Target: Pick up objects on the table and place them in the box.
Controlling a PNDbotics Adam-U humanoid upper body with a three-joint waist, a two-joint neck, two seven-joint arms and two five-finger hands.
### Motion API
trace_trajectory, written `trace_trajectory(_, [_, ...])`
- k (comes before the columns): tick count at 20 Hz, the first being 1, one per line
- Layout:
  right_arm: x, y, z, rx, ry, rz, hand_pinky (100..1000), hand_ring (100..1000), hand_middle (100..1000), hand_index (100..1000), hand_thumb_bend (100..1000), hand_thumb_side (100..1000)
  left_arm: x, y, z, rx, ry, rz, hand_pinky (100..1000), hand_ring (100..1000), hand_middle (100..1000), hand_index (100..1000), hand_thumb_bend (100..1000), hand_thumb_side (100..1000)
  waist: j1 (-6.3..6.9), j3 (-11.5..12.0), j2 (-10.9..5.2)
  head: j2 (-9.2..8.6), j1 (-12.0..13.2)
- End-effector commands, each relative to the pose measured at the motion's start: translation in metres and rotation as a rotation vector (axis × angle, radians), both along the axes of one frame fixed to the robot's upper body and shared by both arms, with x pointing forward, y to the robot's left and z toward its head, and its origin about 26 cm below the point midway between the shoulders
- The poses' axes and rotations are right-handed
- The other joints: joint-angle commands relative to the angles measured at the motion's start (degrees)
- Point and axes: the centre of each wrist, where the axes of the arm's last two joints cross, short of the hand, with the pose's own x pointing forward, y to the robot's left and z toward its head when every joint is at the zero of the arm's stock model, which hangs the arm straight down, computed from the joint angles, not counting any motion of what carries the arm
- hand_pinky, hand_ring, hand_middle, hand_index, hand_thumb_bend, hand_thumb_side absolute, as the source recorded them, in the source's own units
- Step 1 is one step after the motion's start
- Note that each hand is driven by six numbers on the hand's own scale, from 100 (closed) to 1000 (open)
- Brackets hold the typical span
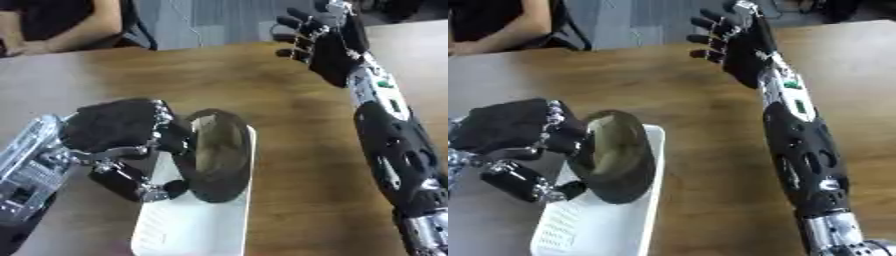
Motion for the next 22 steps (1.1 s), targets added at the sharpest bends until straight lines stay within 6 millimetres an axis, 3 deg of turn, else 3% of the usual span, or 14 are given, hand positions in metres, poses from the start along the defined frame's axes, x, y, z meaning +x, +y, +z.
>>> trace_trajectory(1, [-0.002,0.001,0.020,-0.001,-0.055,0.004,749,850,956,999,100,1000,0.001,0.004,0.001,0.268,-0.073,-0.045,100,100,389,574,100,260,-0.13,0.0,-0.85,-0.88,0.2])
trace_trajectory(5, [-0.003,0.000,0.020,0.000,-0.054,0.001,749,850,956,999,100,1000,-0.001,0.005,0.001,0.368,-0.090,-0.015,100,100,507,681,100,296,-0.19,0.2,-0.80,-0.83,0.1])
trace_trajectory(7, [-0.003,0.000,0.020,0.000,-0.054,0.002,749,850,956,999,100,1000,-0.001,0.005,0.002,0.392,-0.094,-0.010,100,100,518,692,100,297,-0.26,0.3,-0.80,-0.81,0.2])
trace_trajectory(14, [-0.002,0.000,0.020,0.003,-0.054,0.001,749,850,956,1000,100,1000,-0.003,0.006,0.007,0.422,-0.103,-0.003,100,100,682,793,100,312,-0.48,0.6,-0.85,-0.87,0.1])
trace_trajectory(18, [-0.002,0.000,0.020,0.003,-0.054,0.000,750,850,956,1000,100,1000,-0.005,0.006,0.009,0.416,-0.101,-0.009,100,171,780,854,100,325,-0.60,0.7,-0.83,-0.89,0.0])
trace_trajectory(22, [-0.002,-0.001,0.019,0.005,-0.054,-0.002,750,850,956,1000,100,1000,-0.007,0.008,0.015,0.373,-0.111,-0.019,105,200,809,875,100,322,-0.67,0.8,-0.86,-0.89,0.0])
